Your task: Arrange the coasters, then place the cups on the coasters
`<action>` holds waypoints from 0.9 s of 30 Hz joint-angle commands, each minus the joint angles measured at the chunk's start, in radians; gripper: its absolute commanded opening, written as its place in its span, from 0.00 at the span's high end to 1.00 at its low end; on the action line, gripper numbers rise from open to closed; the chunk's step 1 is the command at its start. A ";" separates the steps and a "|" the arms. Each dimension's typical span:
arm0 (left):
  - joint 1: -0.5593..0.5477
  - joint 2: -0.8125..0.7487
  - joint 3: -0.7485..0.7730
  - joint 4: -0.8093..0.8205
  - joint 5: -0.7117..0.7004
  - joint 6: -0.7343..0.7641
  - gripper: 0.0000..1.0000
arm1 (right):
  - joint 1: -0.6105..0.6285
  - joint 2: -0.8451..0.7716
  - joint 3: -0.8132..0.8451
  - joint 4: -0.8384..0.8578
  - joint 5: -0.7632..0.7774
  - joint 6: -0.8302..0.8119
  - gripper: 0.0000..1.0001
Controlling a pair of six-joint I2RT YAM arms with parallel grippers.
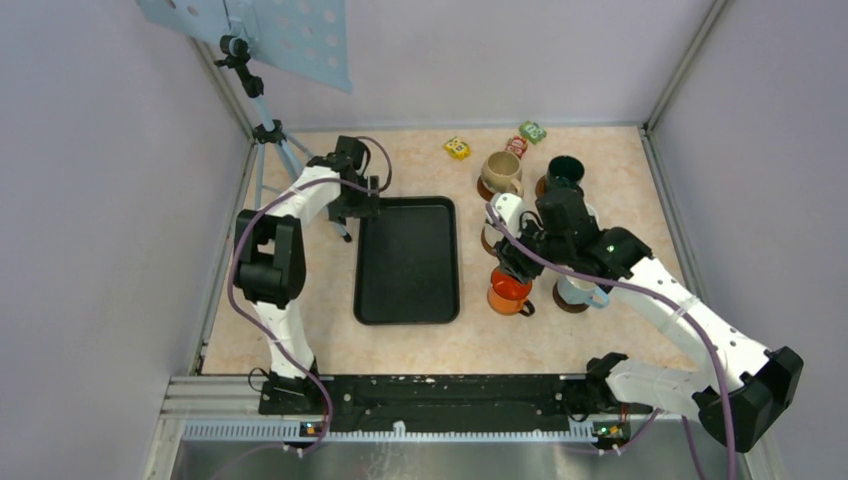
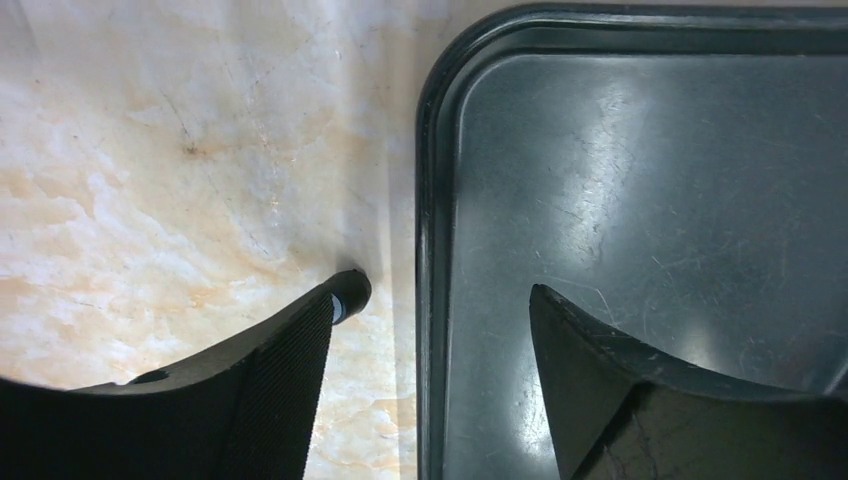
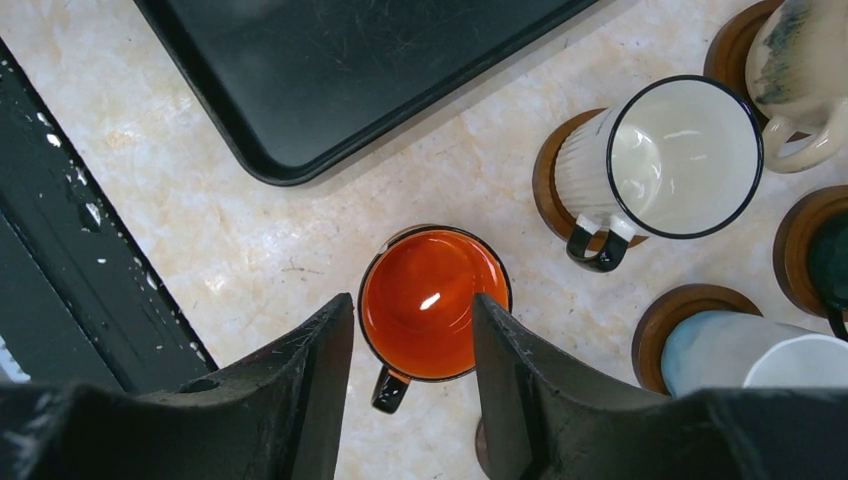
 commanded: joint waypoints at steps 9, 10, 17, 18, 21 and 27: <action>-0.096 -0.193 -0.055 0.046 0.068 0.220 0.01 | -0.025 -0.008 0.034 0.023 0.029 0.034 0.31; -0.105 -0.207 -0.060 0.043 0.094 0.243 0.01 | -0.030 -0.009 0.034 0.027 0.032 0.040 0.30; -0.142 -0.347 -0.142 0.045 0.186 0.382 0.01 | -0.124 -0.039 0.028 0.055 0.049 0.102 0.22; -0.142 -0.374 -0.160 0.052 0.192 0.392 0.01 | -0.144 -0.050 0.025 0.059 0.049 0.109 0.22; -0.142 -0.464 -0.200 0.062 0.202 0.419 0.01 | -0.210 -0.092 0.013 0.074 0.053 0.136 0.20; -0.142 -0.640 -0.285 0.049 0.246 0.489 0.01 | -0.332 -0.182 -0.015 0.082 0.055 0.141 0.20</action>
